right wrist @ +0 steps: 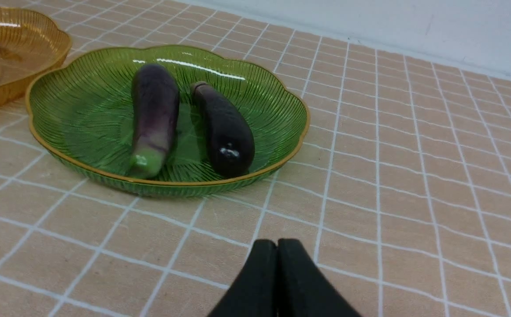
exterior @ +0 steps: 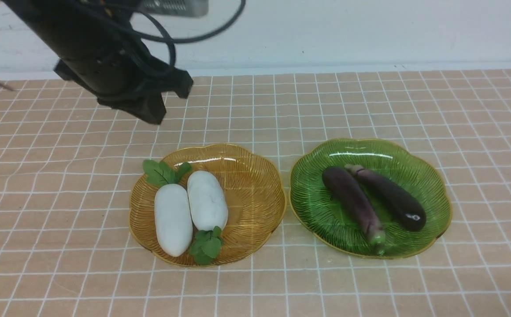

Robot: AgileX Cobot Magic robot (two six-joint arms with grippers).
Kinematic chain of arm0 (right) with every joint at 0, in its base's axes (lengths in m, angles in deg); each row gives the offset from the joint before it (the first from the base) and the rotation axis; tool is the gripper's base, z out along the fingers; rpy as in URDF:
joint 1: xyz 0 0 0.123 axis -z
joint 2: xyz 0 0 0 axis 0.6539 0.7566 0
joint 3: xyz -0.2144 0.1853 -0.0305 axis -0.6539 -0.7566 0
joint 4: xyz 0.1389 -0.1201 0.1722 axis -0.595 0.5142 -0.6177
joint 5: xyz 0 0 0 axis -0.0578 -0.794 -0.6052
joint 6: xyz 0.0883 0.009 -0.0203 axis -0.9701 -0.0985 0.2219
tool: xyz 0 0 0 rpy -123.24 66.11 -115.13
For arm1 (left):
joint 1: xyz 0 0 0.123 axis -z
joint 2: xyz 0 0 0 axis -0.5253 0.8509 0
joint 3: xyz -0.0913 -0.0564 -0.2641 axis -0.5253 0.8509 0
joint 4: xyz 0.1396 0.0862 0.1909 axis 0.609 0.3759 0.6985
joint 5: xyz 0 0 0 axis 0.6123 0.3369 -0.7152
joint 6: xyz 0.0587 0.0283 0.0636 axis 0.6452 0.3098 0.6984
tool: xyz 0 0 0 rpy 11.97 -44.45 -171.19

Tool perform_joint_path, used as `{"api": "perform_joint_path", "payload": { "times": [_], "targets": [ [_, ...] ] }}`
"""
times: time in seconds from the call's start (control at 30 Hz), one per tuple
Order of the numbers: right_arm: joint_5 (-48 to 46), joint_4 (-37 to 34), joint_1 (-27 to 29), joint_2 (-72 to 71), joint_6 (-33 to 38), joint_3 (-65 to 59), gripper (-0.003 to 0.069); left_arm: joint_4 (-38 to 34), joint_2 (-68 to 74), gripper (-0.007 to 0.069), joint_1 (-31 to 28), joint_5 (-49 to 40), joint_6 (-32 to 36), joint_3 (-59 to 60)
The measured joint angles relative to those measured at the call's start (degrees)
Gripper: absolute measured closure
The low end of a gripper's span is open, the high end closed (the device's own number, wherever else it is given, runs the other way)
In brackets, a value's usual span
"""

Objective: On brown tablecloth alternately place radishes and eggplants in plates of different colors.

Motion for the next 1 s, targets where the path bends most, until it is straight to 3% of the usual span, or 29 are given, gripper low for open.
{"api": "perform_joint_path", "payload": {
  "times": [0.23, 0.6, 1.0],
  "targets": [
    [0.3, 0.4, 0.0, 0.0, 0.0, 0.0, 0.0674, 2.3, -9.7, 0.0628, 0.0, -0.4, 0.7, 3.8],
    [0.4, -0.3, 0.0, 0.0, -5.7, 0.0, 0.0674, 2.5, -33.7, 0.0628, 0.0, -1.1, 1.0, 28.4],
    [0.4, -0.4, 0.7, 0.0, -6.3, 0.0, 0.0674, 2.7, -42.2, 0.0628, 0.0, 1.4, 1.0, 29.4]
  ]
}}
